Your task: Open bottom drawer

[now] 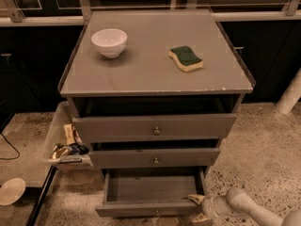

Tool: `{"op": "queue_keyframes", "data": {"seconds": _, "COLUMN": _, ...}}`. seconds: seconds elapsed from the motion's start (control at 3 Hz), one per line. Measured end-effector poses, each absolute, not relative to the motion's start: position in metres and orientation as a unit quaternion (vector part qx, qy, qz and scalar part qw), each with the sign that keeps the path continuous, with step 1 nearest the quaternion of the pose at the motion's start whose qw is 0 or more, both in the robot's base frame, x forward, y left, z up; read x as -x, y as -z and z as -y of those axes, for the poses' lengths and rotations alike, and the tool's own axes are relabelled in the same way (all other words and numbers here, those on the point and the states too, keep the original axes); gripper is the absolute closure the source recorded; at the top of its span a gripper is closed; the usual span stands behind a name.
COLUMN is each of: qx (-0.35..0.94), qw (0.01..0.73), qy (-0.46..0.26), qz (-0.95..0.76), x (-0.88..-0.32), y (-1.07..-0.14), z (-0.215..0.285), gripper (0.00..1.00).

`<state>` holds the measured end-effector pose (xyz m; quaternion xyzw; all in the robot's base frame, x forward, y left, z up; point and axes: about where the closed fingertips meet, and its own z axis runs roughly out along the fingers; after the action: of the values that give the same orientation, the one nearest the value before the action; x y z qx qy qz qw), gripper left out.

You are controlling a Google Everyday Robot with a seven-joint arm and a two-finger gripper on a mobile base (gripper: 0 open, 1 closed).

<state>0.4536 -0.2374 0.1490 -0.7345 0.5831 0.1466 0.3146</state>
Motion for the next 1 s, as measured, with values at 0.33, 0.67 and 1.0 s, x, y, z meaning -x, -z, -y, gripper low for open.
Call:
{"op": "queue_keyframes", "data": {"seconds": 0.33, "qx": 0.737, "qw": 0.313, "qy": -0.146, "qz": -0.582, "x": -0.451, "y": -0.151, "z": 0.238, "gripper": 0.65}}
{"op": "queue_keyframes", "data": {"seconds": 0.67, "qx": 0.74, "qw": 0.306, "qy": -0.144, "qz": -0.581, "x": -0.438, "y": -0.155, "z": 0.236, "gripper": 0.63}}
{"op": "queue_keyframes", "data": {"seconds": 1.0, "qx": 0.74, "qw": 0.306, "qy": -0.147, "qz": -0.58, "x": -0.435, "y": -0.154, "z": 0.233, "gripper": 0.4}}
